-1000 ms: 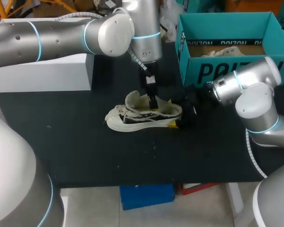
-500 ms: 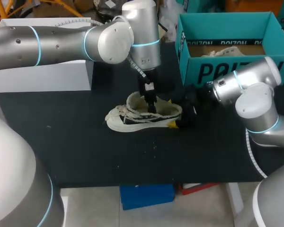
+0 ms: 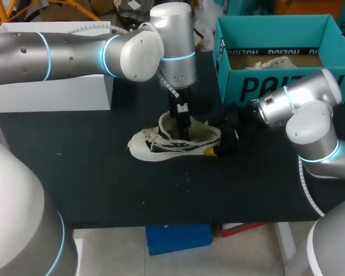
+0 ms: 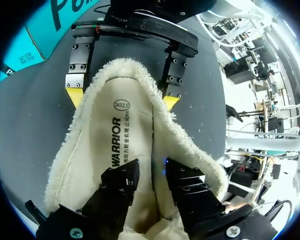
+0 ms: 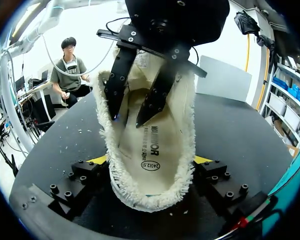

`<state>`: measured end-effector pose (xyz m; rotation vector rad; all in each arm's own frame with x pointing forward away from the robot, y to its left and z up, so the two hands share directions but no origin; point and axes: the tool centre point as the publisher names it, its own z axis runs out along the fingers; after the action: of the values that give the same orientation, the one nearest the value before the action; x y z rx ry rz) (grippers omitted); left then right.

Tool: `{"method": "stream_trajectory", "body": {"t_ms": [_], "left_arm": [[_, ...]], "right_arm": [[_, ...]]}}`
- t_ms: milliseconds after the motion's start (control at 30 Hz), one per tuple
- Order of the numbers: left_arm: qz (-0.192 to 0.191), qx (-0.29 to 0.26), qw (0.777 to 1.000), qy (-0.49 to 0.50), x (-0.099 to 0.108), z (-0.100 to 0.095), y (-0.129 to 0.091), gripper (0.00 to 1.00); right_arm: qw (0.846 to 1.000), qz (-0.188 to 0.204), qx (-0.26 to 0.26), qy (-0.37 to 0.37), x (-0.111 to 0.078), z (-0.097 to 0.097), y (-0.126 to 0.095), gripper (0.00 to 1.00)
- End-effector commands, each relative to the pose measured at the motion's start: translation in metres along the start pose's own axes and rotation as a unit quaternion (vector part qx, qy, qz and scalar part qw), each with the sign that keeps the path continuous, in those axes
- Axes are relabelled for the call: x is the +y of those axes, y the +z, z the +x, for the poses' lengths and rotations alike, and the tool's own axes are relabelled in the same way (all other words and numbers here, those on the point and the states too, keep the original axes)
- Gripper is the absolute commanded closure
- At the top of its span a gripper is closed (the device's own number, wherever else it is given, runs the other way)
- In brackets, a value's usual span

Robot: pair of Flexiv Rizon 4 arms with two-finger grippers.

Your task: Take the shoe out of the shoebox, open the shoe tongue, remove and reinsert the insole, then place the shoe into the shoebox

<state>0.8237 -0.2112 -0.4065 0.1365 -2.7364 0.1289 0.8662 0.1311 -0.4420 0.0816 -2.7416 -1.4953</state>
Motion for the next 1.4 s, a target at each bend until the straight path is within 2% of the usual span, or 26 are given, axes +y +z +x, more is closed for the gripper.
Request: {"method": "stream_trajectory", "body": {"t_ms": [33, 133, 233, 433, 567, 633, 833, 933, 967, 1067, 1267, 1300, 1333, 1367, 1400], "left_arm": [[-0.010, -0.006, 1.000, -0.003, 0.000, 0.004, 0.005, 0.56], [-0.023, -0.024, 0.999, -0.011, 0.001, 0.002, 0.006, 0.60], [-0.040, -0.049, 0.998, -0.024, 0.004, -0.001, 0.007, 0.67], [-0.071, -0.111, 0.990, -0.054, 0.009, -0.006, 0.005, 0.72], [-0.092, -0.158, 0.981, -0.071, 0.016, -0.010, 0.004, 0.69], [-0.088, -0.169, 0.979, -0.070, 0.021, -0.012, 0.003, 0.73], [-0.075, -0.171, 0.980, -0.070, 0.035, -0.024, 0.004, 0.73], [-0.038, -0.155, 0.985, -0.064, 0.042, -0.029, 0.003, 0.74], [-0.047, -0.159, 0.984, -0.065, 0.043, -0.030, 0.002, 0.74], [-0.043, -0.158, 0.984, -0.062, 0.044, -0.032, 0.001, 0.73], [-0.012, -0.140, 0.989, -0.049, 0.045, -0.036, -0.002, 0.72], [-0.012, -0.139, 0.989, -0.047, 0.045, -0.036, -0.003, 0.75], [-0.008, -0.135, 0.990, -0.039, 0.043, -0.036, -0.005, 0.84], [-0.003, -0.132, 0.991, -0.036, 0.042, -0.035, -0.007, 1.00], [0.000, -0.129, 0.991, -0.032, 0.041, -0.034, -0.008, 1.00]], "right_arm": [[1.000, 0.001, -0.001, 0.001, -0.002, -0.002, 0.001, 1.00], [1.000, 0.001, -0.001, 0.001, -0.002, -0.002, 0.001, 1.00], [1.000, 0.001, -0.001, 0.001, -0.002, -0.002, 0.001, 1.00], [1.000, 0.001, -0.001, 0.001, -0.002, -0.002, 0.001, 1.00], [1.000, 0.001, -0.001, 0.001, -0.002, -0.002, 0.001, 1.00], [1.000, 0.001, -0.001, 0.001, -0.002, -0.002, 0.001, 1.00], [1.000, 0.001, -0.001, 0.001, -0.002, -0.002, 0.001, 1.00], [1.000, 0.001, -0.001, 0.001, -0.002, -0.002, 0.001, 1.00], [1.000, 0.001, -0.001, 0.001, -0.002, -0.002, 0.001, 1.00], [1.000, 0.001, -0.001, 0.001, -0.002, -0.002, 0.001, 1.00], [1.000, 0.001, -0.001, 0.001, -0.002, -0.002, 0.001, 1.00], [1.000, 0.001, -0.001, 0.001, -0.002, -0.002, 0.001, 1.00], [1.000, 0.001, -0.001, 0.001, -0.002, -0.002, 0.001, 1.00], [1.000, 0.001, -0.001, 0.001, -0.002, -0.002, 0.001, 1.00], [1.000, 0.001, -0.001, 0.001, -0.002, -0.002, 0.001, 1.00]]}}
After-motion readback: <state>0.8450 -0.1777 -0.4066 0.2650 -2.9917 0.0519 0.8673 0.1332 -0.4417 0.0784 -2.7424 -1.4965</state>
